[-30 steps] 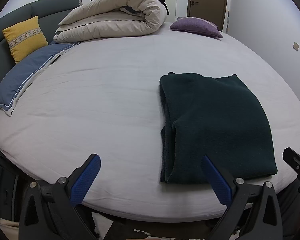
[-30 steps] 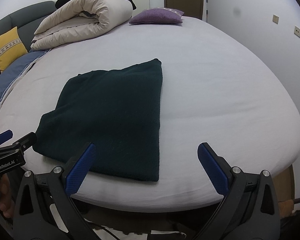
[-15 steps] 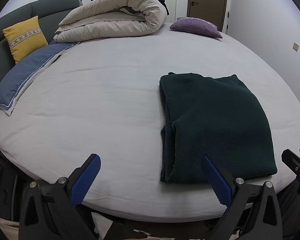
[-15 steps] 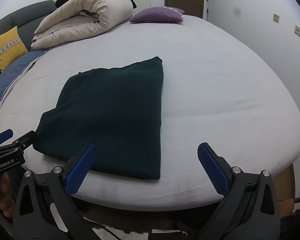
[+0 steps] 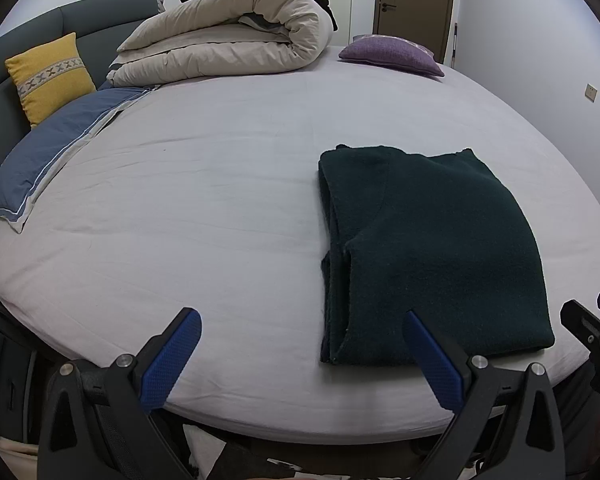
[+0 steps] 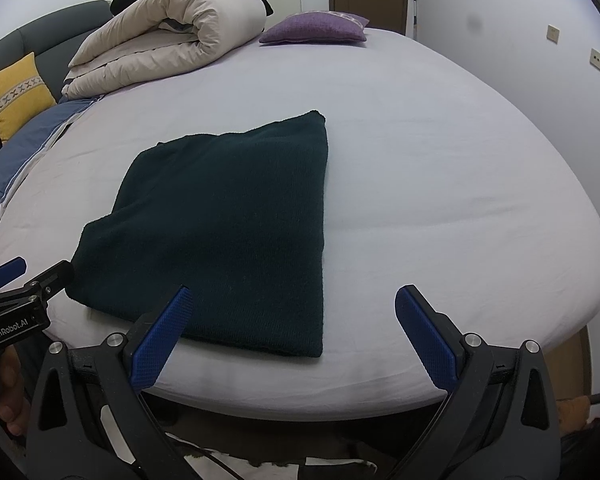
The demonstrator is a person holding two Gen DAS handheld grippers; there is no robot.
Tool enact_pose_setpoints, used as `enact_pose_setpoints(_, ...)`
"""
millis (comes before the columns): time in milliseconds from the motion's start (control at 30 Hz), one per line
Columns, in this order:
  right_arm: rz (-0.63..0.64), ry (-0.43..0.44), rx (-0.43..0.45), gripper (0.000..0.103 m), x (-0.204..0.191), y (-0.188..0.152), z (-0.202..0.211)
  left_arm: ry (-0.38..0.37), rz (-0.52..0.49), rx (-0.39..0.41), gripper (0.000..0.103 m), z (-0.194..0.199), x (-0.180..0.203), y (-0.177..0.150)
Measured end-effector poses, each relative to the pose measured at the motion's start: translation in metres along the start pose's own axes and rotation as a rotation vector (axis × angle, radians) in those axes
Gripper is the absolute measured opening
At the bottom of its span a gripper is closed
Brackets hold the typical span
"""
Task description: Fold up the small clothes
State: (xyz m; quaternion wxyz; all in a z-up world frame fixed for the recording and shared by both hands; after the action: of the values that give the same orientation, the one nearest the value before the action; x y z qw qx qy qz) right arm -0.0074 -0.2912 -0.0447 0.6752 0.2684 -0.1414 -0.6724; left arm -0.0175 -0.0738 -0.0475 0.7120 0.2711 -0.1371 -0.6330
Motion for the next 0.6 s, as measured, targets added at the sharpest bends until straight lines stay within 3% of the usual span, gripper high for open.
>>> enact_pose_setpoints(600,-0.002,0.0,-0.001,0.103,-0.0044,-0.0025,-0.0019,0.002,0.003,0.0,0.103,0.0013,0.0023,-0.0012)
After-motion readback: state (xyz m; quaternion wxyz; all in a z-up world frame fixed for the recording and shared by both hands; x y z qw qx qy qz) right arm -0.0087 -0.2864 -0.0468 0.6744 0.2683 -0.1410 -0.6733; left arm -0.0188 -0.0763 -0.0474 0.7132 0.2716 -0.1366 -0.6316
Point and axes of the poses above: each gripper's, at about its wrist camera, not at the fingertips, and z roughly against the way its jaws point, x to its right, y to its top, the point moved 2 cm from there along -z, roughly the way its jaws point, and after that the axes turned 7 degrees about y, right-handed, at the moved point
